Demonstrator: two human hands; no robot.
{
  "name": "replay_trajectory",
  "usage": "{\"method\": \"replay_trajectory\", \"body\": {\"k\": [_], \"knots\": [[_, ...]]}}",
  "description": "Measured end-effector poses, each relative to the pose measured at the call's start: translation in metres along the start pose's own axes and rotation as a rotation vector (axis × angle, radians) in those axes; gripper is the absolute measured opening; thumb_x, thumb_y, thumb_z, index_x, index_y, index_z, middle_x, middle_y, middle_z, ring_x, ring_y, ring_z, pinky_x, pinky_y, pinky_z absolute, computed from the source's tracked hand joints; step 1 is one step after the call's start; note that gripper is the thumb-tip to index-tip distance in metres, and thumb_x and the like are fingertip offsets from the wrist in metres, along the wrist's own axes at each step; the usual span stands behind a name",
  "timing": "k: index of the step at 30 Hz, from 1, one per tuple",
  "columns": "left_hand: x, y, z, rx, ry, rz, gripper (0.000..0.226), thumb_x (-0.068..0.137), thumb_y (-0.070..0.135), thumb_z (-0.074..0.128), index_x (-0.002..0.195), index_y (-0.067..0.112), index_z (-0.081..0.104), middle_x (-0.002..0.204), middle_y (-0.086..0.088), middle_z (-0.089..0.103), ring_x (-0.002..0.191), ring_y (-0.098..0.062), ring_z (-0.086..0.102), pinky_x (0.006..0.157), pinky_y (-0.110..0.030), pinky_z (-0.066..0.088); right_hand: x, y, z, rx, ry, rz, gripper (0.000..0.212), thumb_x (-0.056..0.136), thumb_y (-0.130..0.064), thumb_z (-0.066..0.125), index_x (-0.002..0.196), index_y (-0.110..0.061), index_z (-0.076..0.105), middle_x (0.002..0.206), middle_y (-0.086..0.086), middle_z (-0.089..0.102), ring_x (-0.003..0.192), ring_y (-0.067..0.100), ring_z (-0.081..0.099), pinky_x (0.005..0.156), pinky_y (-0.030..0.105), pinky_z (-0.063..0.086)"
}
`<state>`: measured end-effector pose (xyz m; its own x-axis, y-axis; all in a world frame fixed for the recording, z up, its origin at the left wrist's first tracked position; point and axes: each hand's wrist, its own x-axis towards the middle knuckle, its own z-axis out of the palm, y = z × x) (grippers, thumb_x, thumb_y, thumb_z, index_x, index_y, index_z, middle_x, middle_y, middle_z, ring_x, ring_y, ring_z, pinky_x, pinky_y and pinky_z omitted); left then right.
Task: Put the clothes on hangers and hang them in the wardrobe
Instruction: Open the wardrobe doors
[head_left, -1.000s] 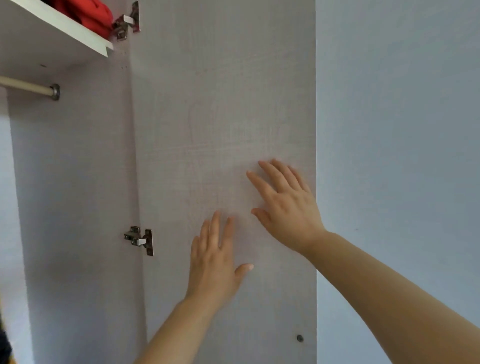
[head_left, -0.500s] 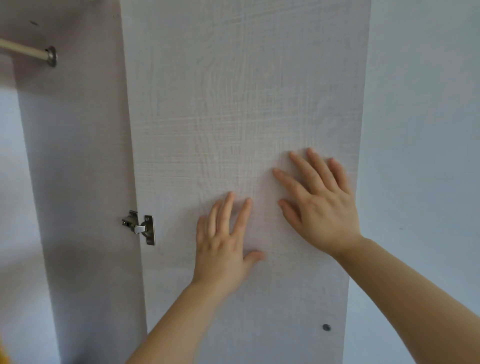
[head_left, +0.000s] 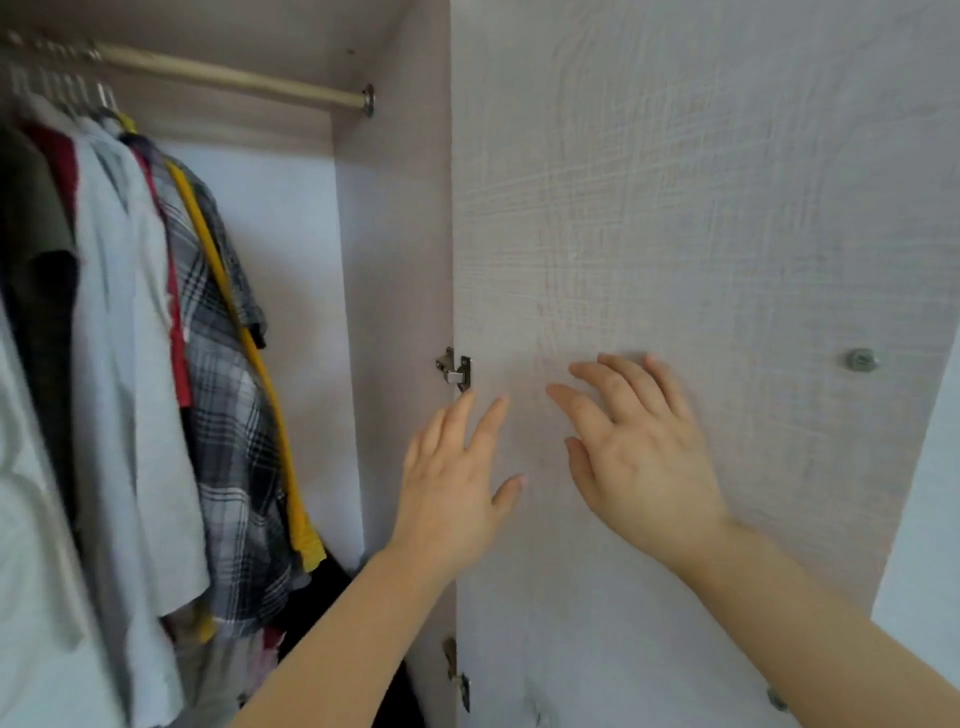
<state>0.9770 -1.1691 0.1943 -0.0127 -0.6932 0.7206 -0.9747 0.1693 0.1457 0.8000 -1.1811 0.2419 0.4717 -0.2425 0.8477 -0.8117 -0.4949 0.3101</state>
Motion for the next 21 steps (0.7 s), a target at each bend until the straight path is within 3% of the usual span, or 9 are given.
{"method": "replay_trajectory", "body": {"k": [7,10,14,21], "knots": [[-0.073,-0.080,-0.066,0.277,0.020,-0.266,0.070,0.089,0.047,0.047,0.147,0.026,0.015,0.152,-0.001,0.020,0.139,-0.021,0.017,0.112,-0.038,0.020,0.019,-0.106,0.037,0.413,-0.215,-0.070,0.053,0.063,-0.018,0.081,0.113,-0.010,0.064,0.114,0.014,0.062,0.105,0.035,0.059,0.089,0.048,0.047],[-0.100,-0.112,-0.097,0.350,0.052,-0.367,0.068,0.089,0.047,0.047,0.147,0.026,0.017,0.152,-0.001,0.021,0.139,-0.021,0.018,0.112,-0.037,0.020,0.031,-0.151,0.045,0.553,-0.283,-0.125,0.051,0.078,-0.024,0.069,0.126,-0.016,0.056,0.130,0.008,0.053,0.120,0.029,0.049,0.103,0.044,0.036],[-0.124,-0.152,-0.130,0.426,0.100,-0.472,0.068,0.089,0.045,0.048,0.147,0.024,0.018,0.153,-0.005,0.020,0.140,-0.024,0.016,0.113,-0.038,0.017,0.048,-0.203,0.055,0.686,-0.245,-0.200,0.049,0.083,-0.028,0.065,0.128,-0.017,0.054,0.130,0.004,0.051,0.122,0.025,0.047,0.105,0.039,0.035],[-0.119,-0.210,-0.160,0.351,0.309,-0.542,0.074,0.084,0.028,0.063,0.144,0.009,0.026,0.148,-0.019,0.027,0.136,-0.034,0.027,0.109,-0.046,0.029,0.091,-0.271,0.077,0.878,-0.220,-0.220,0.050,0.089,-0.031,0.058,0.136,-0.023,0.045,0.138,-0.004,0.041,0.130,0.014,0.034,0.107,0.026,0.025]]}}
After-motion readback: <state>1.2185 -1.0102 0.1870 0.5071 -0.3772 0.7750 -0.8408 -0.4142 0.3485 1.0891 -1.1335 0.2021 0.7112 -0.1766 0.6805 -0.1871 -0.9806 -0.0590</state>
